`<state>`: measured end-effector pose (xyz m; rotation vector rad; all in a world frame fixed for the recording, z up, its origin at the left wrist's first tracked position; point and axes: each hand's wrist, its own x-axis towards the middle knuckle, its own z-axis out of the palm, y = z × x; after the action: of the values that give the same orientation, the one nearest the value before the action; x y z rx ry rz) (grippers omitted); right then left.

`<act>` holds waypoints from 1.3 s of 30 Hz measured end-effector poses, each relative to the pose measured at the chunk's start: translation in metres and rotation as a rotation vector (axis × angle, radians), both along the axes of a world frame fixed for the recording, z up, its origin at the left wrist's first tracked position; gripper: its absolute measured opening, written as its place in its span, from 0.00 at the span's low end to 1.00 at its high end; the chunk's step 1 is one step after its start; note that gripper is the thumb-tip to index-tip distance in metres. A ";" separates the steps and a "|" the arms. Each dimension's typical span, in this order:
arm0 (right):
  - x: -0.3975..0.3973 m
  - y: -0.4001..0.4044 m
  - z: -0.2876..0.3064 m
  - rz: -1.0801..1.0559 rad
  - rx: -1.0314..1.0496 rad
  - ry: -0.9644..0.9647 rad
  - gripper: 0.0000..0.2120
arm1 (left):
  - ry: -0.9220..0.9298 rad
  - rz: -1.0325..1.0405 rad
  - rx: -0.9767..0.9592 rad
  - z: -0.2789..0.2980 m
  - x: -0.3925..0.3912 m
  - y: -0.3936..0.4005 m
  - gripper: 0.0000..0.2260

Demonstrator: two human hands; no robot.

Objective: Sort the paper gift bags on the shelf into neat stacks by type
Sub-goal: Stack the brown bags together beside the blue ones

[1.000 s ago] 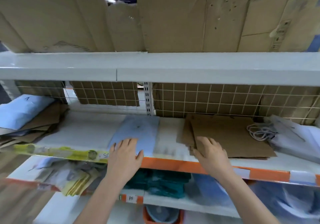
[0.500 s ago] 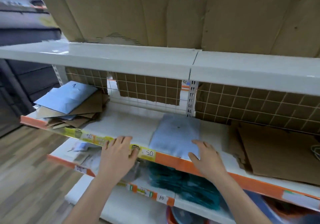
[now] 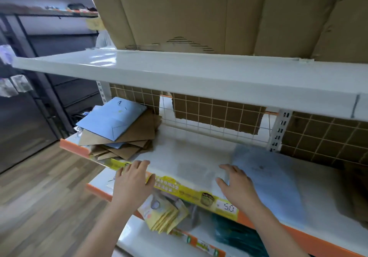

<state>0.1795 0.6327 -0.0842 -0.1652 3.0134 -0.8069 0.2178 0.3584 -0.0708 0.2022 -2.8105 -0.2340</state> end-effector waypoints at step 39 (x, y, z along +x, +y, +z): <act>-0.139 -0.307 -0.022 -0.231 0.090 -0.115 0.22 | -0.130 0.285 -0.015 -0.009 -0.259 -0.334 0.53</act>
<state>0.0404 0.3257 -0.1065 0.2273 2.9869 -0.6656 -0.0410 0.0245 -0.0798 0.6295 -2.8637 -0.1374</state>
